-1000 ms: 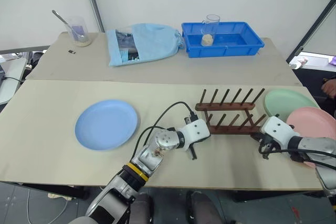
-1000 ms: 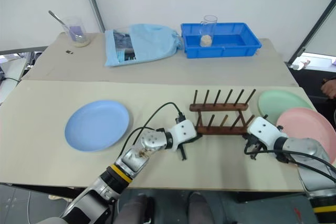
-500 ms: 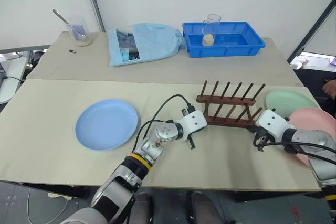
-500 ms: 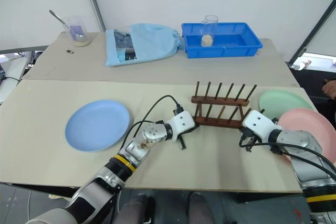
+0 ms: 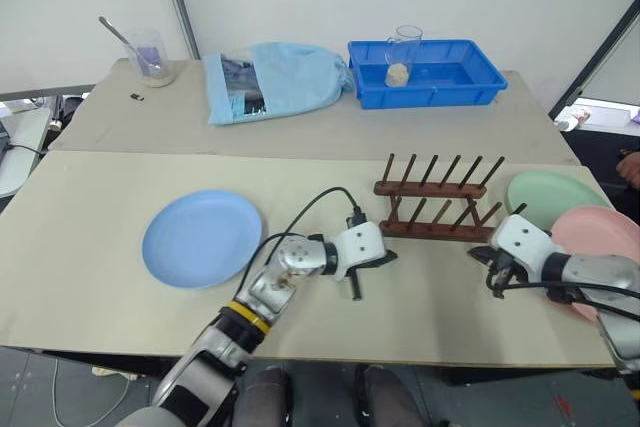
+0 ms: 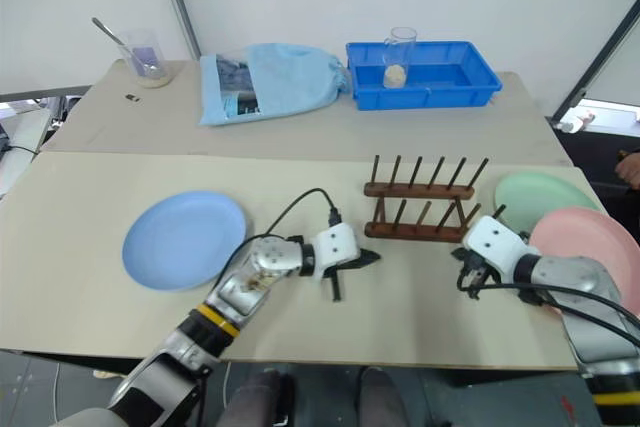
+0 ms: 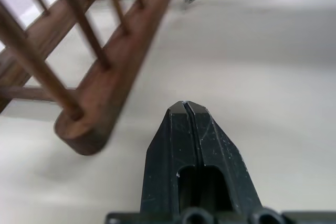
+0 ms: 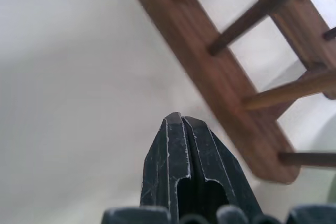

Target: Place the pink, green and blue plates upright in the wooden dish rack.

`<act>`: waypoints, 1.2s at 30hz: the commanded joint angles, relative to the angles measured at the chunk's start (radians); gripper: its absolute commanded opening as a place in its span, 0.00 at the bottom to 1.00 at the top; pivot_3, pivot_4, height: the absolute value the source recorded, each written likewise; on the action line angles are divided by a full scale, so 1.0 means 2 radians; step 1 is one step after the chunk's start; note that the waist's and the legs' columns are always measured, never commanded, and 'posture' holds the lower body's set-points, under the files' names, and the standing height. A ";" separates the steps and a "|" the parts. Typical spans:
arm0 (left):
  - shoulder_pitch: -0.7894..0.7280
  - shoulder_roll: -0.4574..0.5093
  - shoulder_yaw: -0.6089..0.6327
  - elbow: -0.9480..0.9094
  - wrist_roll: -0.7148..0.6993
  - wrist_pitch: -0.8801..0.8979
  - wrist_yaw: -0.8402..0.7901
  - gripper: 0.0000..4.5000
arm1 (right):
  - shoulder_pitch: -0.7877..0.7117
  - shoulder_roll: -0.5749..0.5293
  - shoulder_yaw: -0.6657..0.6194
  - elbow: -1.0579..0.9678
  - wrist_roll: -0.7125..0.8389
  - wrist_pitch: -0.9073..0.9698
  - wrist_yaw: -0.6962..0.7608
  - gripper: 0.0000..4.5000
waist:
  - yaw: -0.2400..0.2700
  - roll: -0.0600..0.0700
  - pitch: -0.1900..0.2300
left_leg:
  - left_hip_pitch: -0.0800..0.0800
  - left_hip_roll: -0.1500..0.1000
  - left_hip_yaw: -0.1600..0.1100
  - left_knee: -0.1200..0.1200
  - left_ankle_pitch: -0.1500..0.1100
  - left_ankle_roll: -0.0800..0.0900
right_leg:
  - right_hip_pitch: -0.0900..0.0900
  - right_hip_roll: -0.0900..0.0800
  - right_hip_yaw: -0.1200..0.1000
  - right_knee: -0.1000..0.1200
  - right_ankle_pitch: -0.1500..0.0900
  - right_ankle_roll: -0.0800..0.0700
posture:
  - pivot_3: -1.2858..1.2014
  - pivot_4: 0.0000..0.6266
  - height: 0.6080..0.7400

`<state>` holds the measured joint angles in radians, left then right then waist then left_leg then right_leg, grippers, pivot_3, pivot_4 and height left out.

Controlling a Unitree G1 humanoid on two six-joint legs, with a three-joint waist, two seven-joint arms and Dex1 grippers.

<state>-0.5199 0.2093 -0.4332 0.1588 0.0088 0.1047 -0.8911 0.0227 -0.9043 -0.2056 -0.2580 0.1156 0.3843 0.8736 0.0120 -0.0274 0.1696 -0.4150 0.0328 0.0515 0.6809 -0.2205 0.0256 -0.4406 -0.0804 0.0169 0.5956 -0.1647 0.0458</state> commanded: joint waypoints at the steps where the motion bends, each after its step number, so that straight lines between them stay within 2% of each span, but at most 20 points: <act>1: 0.013 0.032 0.036 -0.098 -0.072 0.041 -0.053 0.28 | 0.046 -0.003 -0.087 -0.107 0.041 0.059 0.001 0.35 | 0.000 0.000 0.000 | 0.000 0.000 0.000 0.000 0.000 0.000 | 0.000 0.000 0.000 0.000 0.000 -0.001 | 0.52 0.24 1.00; 4: 0.020 0.078 0.061 -0.167 -0.151 0.092 -0.116 0.58 | 0.107 0.020 -0.140 -0.189 0.048 0.094 -0.017 0.57 | 0.000 0.000 0.000 | 0.001 0.001 0.000 0.000 0.000 0.000 | 0.001 0.001 0.000 0.000 -0.001 -0.001 | 0.52 0.24 1.00; 5: 0.016 0.094 0.072 -0.179 -0.170 0.103 -0.133 0.72 | 0.125 0.036 -0.158 -0.211 0.039 0.100 -0.036 0.67 | 0.000 0.000 0.000 | 0.001 0.001 0.000 0.000 0.000 0.000 | 0.001 0.001 0.000 0.000 -0.001 -0.001 | 0.52 0.24 1.00; 7: 0.008 0.111 0.082 -0.190 -0.189 0.116 -0.146 0.93 | 0.143 0.056 -0.179 -0.233 0.022 0.106 -0.064 0.81 | 0.000 0.001 0.000 | 0.001 0.001 0.000 0.000 0.000 0.000 | 0.001 0.001 0.000 0.000 -0.001 -0.001 | 0.52 0.24 1.00; 8: 0.002 0.118 0.086 -0.191 -0.195 0.114 -0.153 1.00 | 0.151 0.069 -0.184 -0.242 0.011 0.113 -0.083 0.89 | 0.000 0.001 -0.001 | 0.002 0.001 0.000 0.001 0.000 0.000 | 0.001 0.001 0.000 0.000 -0.001 -0.001 | 0.52 0.24 1.00; 9: -0.003 0.121 0.087 -0.191 -0.198 0.114 -0.156 1.00 | 0.156 0.076 -0.188 -0.245 0.005 0.116 -0.094 0.96 | 0.000 0.001 -0.001 | 0.002 0.001 0.000 0.001 0.000 -0.001 | 0.001 0.001 0.000 0.000 -0.001 -0.001 | 0.52 0.24 1.00; 10: -0.009 0.123 0.090 -0.190 -0.203 0.112 -0.161 1.00 | 0.158 0.086 -0.186 -0.249 -0.008 0.127 -0.115 0.99 | 0.000 0.001 -0.001 | 0.002 0.001 0.000 0.001 0.000 -0.001 | 0.001 0.001 0.001 0.000 -0.001 -0.001 | 0.52 0.24 1.00; 17: -0.031 0.121 0.081 -0.186 -0.211 0.100 -0.184 1.00 | 0.124 0.122 -0.149 -0.209 -0.060 0.213 -0.209 0.99 | -0.004 0.001 -0.001 | 0.002 0.001 0.000 0.001 0.000 -0.001 | 0.001 0.001 0.002 0.000 0.000 -0.001 | 0.52 0.24 1.00; 27: -0.039 0.109 0.076 -0.177 -0.197 0.081 -0.176 1.00 | 0.057 0.141 -0.104 -0.096 -0.058 0.235 -0.246 0.99 | -0.006 0.001 -0.001 | 0.002 0.000 0.000 0.000 0.000 0.000 | 0.001 0.002 0.002 0.000 -0.001 -0.002 | 0.52 0.24 1.00; 31: -0.039 0.108 0.075 -0.181 -0.196 0.083 -0.171 1.00 | 0.048 0.145 -0.104 -0.088 -0.056 0.237 -0.255 0.74 | -0.005 0.001 -0.001 | 0.001 0.000 0.000 0.000 0.000 0.000 | 0.001 0.002 0.002 0.000 -0.001 -0.002 | 0.52 0.24 1.00; 36: -0.039 0.106 0.076 -0.185 -0.199 0.089 -0.165 1.00 | 0.059 0.151 -0.105 -0.100 -0.053 0.240 -0.262 0.35 | -0.005 0.001 -0.001 | 0.001 0.000 0.000 0.000 0.000 0.000 | 0.001 0.002 0.002 0.000 -0.001 -0.002 | 0.52 0.24 1.00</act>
<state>-0.5797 0.4251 -0.2854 -0.1817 -0.3782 0.2866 -1.2277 0.1381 -0.6017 -0.3986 -0.4226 0.0120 0.8586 0.3649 0.0029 -0.0251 0.1678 -0.4123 0.0330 0.0508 0.6814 -0.2200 0.0250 -0.4391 -0.0768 0.0217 0.5954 -0.1659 0.0421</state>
